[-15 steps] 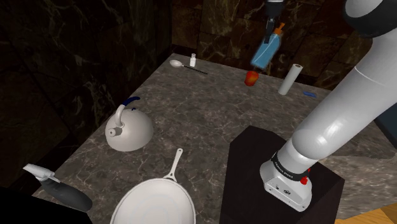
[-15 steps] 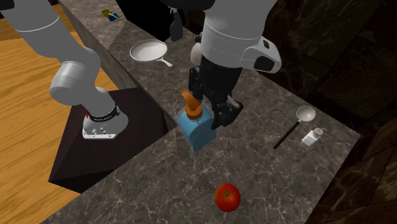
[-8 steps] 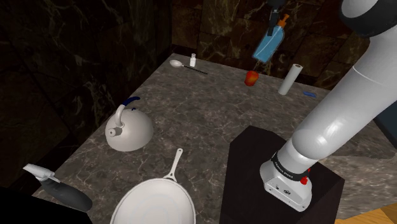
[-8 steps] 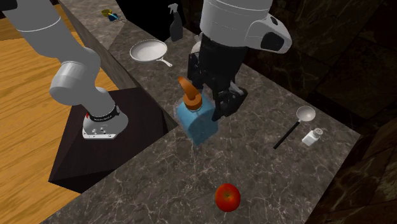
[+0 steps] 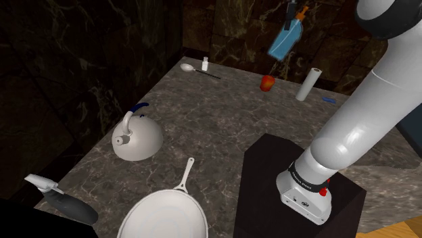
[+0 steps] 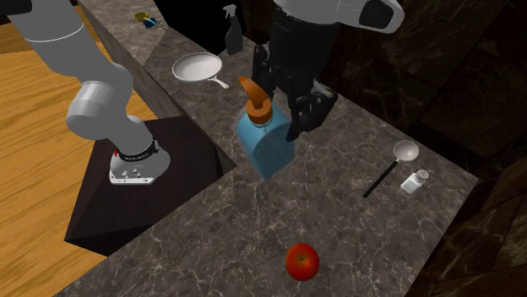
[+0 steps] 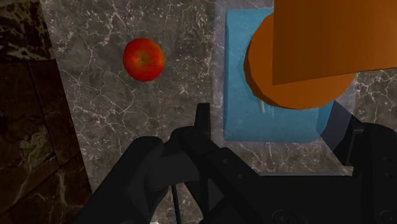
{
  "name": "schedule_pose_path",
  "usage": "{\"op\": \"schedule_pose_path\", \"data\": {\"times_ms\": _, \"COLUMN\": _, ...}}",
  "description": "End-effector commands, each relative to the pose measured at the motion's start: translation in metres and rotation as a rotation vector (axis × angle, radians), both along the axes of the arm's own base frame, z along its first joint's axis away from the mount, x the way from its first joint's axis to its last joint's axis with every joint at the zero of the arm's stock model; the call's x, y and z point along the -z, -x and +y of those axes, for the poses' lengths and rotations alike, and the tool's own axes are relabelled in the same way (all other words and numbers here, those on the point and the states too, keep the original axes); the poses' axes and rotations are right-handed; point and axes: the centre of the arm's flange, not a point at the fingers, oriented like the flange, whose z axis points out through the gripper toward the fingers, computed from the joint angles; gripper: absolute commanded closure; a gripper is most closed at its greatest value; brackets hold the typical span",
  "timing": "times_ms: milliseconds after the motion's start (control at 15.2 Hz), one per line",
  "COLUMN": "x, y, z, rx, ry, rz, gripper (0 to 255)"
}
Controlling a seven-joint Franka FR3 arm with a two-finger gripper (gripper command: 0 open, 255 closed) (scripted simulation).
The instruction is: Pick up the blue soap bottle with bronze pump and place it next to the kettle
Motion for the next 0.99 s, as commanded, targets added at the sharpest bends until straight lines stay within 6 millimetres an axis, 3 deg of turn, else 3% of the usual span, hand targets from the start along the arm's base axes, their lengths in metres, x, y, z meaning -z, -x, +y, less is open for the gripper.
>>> {"op": "schedule_pose_path", "data": {"times_ms": 0, "x": 0.001, "y": -0.007, "z": 0.022, "rx": 0.001, "ry": 0.0, "rz": 0.0, "gripper": 255}}
{"op": "schedule_pose_path", "data": {"times_ms": 924, "x": 0.017, "y": -0.081, "z": 0.191, "rx": 0.001, "ry": 0.0, "rz": 0.0, "gripper": 255}}
